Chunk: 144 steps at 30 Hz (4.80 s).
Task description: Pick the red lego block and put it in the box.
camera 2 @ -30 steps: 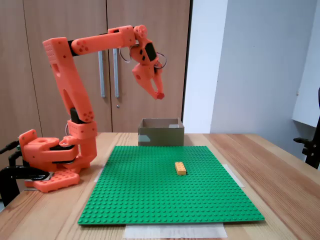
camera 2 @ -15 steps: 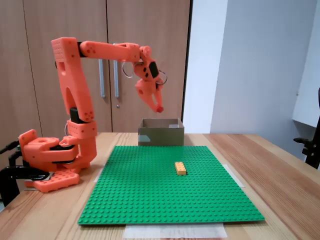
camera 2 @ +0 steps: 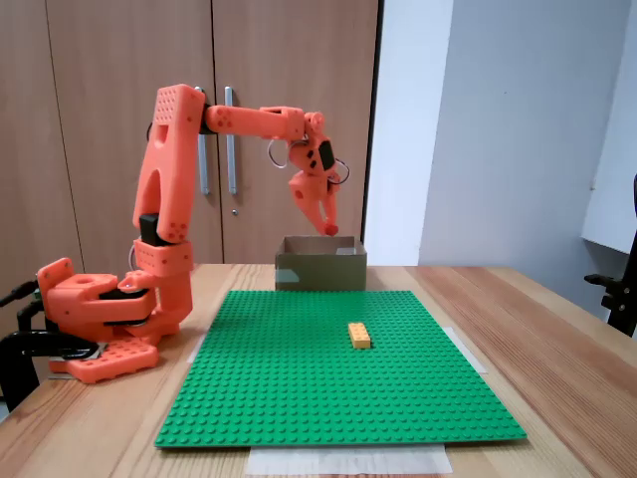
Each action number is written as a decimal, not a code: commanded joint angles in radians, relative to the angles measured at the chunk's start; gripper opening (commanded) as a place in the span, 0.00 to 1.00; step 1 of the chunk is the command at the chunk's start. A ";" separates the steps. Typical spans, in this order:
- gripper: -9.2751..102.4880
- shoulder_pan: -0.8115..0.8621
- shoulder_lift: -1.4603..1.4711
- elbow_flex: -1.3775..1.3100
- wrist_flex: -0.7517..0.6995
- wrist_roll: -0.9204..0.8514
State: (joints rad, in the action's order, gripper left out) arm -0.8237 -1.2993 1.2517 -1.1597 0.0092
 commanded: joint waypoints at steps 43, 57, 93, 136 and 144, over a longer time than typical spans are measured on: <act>0.19 0.021 0.262 -0.034 0.023 -0.037; 0.22 -0.003 0.221 -0.051 -0.018 -0.008; 0.08 0.166 -0.640 0.178 0.066 -0.080; 0.07 0.744 -1.756 1.287 0.347 0.031; 0.07 0.767 -1.796 1.381 0.333 0.006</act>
State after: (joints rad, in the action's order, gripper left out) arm -0.0675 -3.0879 2.6216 -0.8253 0.0261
